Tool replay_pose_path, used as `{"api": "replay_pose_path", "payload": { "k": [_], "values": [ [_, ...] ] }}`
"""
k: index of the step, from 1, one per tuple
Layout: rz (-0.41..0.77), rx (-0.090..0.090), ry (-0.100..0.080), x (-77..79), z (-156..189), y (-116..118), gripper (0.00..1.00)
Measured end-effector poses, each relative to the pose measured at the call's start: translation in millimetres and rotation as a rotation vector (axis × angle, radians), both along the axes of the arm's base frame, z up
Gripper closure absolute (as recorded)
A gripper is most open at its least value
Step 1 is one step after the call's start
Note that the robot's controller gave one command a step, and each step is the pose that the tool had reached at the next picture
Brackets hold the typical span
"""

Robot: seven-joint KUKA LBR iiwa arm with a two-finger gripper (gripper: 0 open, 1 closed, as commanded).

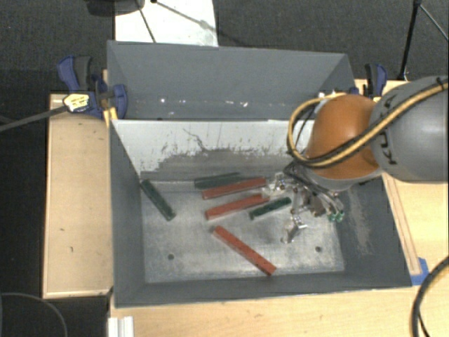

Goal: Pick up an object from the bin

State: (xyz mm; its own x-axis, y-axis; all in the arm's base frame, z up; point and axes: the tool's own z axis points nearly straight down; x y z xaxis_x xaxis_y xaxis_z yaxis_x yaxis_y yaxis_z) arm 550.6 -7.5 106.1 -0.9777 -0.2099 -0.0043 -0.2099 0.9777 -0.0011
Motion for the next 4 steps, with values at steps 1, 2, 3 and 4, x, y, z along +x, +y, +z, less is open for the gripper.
{"api": "replay_pose_path", "payload": {
  "k": [1, 2, 3, 4],
  "values": [
    [-0.097, 0.002, -0.002, 16.3, 2.4, 5.7, 0.0],
    [0.024, 0.0, 0.002, 20.5, -23.6, 0.2, 0.0],
    [-0.002, 0.002, 0.001, 33.0, -31.3, -1.5, 1.0],
    [-0.002, 0.002, 0.001, 33.0, -31.3, -1.5, 1.0]
  ]
}}
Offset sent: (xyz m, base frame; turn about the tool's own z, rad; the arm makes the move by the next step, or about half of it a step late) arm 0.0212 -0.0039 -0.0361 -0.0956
